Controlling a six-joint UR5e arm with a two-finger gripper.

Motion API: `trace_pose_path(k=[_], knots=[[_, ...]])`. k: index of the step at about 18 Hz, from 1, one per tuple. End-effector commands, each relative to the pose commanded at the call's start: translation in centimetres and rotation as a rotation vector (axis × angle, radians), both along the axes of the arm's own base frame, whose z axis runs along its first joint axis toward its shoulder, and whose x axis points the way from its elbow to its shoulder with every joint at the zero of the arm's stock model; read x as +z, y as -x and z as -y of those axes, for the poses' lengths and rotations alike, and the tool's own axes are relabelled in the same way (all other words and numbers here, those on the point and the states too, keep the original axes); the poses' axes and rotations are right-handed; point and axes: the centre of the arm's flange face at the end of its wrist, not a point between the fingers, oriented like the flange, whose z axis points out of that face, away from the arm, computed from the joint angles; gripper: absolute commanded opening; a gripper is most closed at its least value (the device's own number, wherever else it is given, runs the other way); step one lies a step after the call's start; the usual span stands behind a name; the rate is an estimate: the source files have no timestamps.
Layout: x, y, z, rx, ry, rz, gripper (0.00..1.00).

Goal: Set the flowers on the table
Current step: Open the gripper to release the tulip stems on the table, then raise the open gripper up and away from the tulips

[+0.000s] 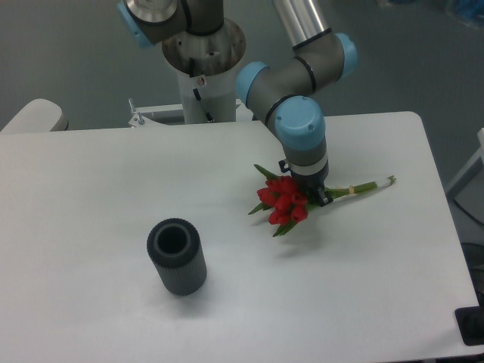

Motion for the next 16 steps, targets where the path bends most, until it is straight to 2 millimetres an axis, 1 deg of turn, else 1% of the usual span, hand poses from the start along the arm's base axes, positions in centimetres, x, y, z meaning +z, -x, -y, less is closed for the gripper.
trace_pose_path(k=[1,2,3,4,5,6,7,10,14,16], knots=[[0.4,0.3,-0.1,-0.003,-0.008,-0.005,0.52],[0.9,0.6,-0.4,-0.002,-0.016,-0.013,0.59],[1.7,1.0,-0.7,-0.003,-0.030,-0.024,0.72],[2.3,1.2,-0.9,0.000,-0.041,-0.032,0.91],[3.0,1.3,-1.0,0.004,-0.051,-0.044,0.99],[3.8,1.5,-1.3,0.007,-0.070,-0.053,1.00],[5.0,1.7,-1.9,0.008,-0.112,-0.058,1.00],[9.6,2.7,-3.8,0.061,-0.294,-0.055,1.00],[13.8,3.9,-6.4,0.179,-0.487,-0.030,1.00],[15.6,4.8,-7.6,0.259,-0.561,-0.004,1.00]])
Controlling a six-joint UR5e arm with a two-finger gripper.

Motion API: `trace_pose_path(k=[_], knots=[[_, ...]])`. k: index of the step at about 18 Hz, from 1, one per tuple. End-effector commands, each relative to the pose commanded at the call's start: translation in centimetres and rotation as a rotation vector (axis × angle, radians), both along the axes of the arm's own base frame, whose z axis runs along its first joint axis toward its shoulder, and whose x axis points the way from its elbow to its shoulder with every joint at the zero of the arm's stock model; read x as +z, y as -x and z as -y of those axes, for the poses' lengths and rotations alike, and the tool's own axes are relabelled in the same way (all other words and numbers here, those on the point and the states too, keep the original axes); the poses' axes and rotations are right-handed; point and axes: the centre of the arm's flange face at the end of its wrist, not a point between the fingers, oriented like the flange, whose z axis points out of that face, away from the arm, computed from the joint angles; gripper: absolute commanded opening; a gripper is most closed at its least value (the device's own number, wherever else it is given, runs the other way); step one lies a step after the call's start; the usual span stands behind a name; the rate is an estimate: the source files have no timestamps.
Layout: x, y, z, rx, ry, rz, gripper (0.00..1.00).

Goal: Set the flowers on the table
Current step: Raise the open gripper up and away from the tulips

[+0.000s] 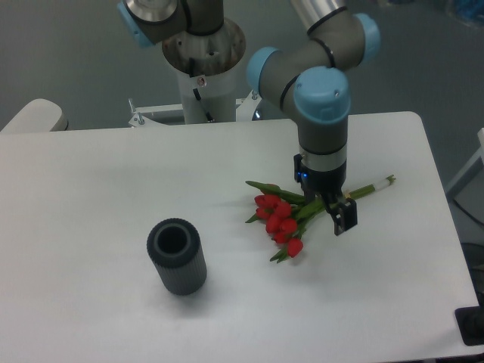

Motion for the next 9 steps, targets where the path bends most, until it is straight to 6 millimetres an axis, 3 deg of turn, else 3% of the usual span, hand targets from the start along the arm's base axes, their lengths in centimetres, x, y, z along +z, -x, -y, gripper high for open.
trace_pose_path(k=[5,9], knots=[[4.4,2.0,-3.0,0.075,-0.102,0.061,1.00],[5.7,2.3,-5.4,0.103,-0.135,0.057,1.00]])
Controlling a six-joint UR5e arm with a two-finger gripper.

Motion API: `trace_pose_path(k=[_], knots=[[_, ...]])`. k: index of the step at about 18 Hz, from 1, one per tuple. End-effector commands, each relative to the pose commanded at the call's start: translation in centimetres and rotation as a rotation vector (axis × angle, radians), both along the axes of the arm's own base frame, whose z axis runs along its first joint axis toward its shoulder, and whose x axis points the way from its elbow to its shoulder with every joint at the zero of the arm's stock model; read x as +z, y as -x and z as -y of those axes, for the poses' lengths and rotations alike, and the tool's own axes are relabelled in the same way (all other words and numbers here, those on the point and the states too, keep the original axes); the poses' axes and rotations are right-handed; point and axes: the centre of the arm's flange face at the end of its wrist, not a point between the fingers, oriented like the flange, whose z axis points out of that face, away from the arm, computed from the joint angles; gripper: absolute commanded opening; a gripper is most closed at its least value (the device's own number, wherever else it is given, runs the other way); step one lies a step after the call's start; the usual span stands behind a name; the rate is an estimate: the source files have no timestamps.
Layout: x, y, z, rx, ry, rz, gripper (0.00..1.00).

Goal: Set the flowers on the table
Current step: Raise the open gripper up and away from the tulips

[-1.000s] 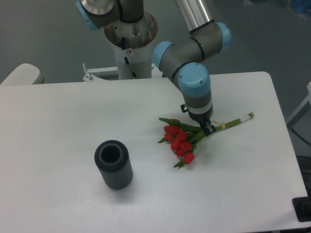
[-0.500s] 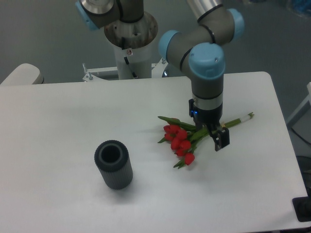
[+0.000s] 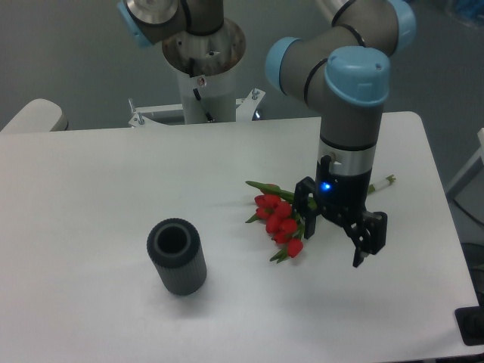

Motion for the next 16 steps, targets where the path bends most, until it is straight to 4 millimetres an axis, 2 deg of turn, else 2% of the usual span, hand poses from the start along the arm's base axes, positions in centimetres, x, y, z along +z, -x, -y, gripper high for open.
trace_pose_path(k=[3,5,16], knots=[[0.6,0.1,-1.6,0.034,-0.028,0.010,1.00],[0.2,-0.4,-2.4,0.022,-0.025,0.012,1.00],[-0.6,-1.3,-3.8,-0.012,-0.019,0.008,1.00]])
